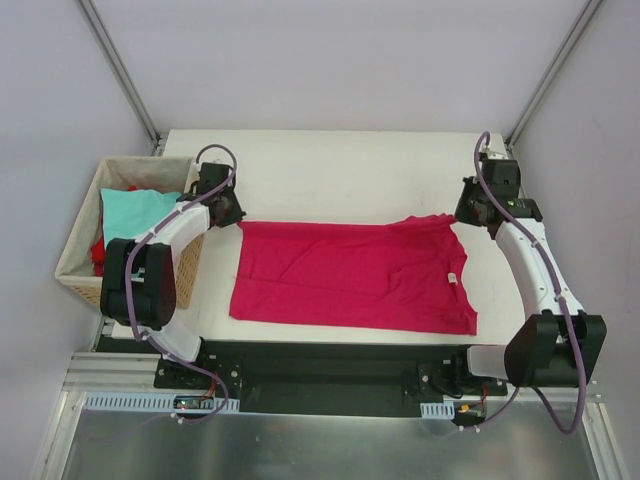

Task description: Fold and stack the t-shirts

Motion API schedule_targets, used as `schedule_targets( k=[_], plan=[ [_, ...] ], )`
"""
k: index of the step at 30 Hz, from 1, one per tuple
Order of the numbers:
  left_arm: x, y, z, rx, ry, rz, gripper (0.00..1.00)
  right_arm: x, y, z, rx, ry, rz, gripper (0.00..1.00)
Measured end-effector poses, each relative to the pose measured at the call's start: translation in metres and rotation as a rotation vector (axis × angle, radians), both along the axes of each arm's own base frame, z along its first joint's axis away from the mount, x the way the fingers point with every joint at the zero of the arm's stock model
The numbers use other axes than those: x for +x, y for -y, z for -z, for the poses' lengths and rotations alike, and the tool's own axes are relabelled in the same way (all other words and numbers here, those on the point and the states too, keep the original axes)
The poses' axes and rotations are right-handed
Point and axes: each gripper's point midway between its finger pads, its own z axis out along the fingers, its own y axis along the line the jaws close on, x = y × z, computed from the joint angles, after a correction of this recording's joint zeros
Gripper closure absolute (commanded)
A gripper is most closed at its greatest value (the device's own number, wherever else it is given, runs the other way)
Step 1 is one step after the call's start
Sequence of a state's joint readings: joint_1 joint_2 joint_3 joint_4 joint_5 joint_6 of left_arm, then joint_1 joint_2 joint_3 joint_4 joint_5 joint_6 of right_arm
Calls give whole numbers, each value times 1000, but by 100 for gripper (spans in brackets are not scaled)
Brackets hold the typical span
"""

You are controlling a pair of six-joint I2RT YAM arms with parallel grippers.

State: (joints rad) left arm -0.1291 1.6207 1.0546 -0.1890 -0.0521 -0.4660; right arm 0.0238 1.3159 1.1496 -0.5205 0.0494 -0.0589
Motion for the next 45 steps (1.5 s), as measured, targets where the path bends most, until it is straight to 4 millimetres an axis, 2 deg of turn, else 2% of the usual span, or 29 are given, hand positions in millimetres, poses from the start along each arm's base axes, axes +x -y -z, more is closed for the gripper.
schedule_targets(
  k=[11, 18, 23, 31, 39, 45],
  plan=[
    [-18, -2, 4, -4, -11, -5, 100, -34, 2, 18, 24, -49, 59, 99],
    [-36, -3, 11, -8, -27, -7, 100, -47, -4, 27, 72, -70, 75, 99],
    [-40, -2, 13, -17, -34, -10, 100, -62, -8, 37, 103, -102, 84, 99],
    [-41, -1, 12, -27, -34, -11, 100, -85, -12, 26, 138, -72, 88, 99],
    [-49, -1, 13, -38, -35, -20, 100, -113, -19, 54, 190, -162, 120, 99],
    [-50, 0, 13, -43, -37, -19, 100, -130, -14, 42, 189, -124, 182, 99]
  ],
)
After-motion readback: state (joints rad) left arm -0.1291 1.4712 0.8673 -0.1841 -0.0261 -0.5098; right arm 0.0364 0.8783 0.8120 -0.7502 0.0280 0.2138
